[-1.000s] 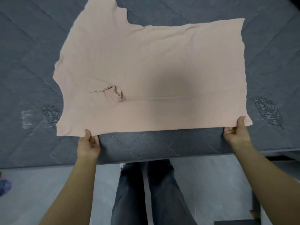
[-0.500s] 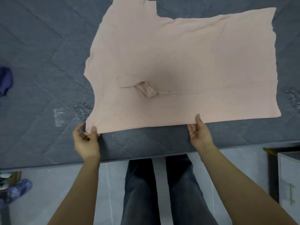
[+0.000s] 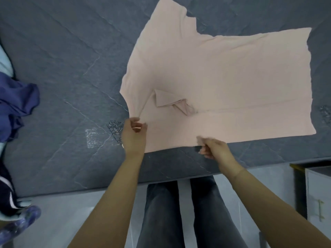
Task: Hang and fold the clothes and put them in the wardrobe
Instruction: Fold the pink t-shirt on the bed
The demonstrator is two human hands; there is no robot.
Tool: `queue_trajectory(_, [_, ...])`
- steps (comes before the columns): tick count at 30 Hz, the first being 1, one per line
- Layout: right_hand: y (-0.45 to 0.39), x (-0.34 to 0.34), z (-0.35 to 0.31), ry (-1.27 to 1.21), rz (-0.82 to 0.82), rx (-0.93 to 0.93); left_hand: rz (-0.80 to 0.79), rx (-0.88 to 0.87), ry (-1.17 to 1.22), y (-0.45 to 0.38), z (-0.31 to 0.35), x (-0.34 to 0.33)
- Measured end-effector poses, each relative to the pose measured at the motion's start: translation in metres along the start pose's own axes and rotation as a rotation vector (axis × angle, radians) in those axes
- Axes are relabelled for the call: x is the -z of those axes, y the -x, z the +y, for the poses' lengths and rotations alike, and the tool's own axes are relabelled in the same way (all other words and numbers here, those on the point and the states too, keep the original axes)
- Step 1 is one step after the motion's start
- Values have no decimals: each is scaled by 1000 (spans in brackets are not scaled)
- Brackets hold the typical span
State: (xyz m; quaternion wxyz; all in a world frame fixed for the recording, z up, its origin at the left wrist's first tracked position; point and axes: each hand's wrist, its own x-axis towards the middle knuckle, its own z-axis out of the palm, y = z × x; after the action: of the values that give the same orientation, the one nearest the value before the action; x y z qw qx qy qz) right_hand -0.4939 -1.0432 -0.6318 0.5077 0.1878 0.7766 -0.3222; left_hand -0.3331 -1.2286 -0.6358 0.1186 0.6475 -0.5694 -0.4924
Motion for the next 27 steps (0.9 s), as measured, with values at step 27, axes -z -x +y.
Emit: queue_trajectory(27, [-44, -19, -40, -82, -423, 41, -129, 375, 220, 4, -29, -13])
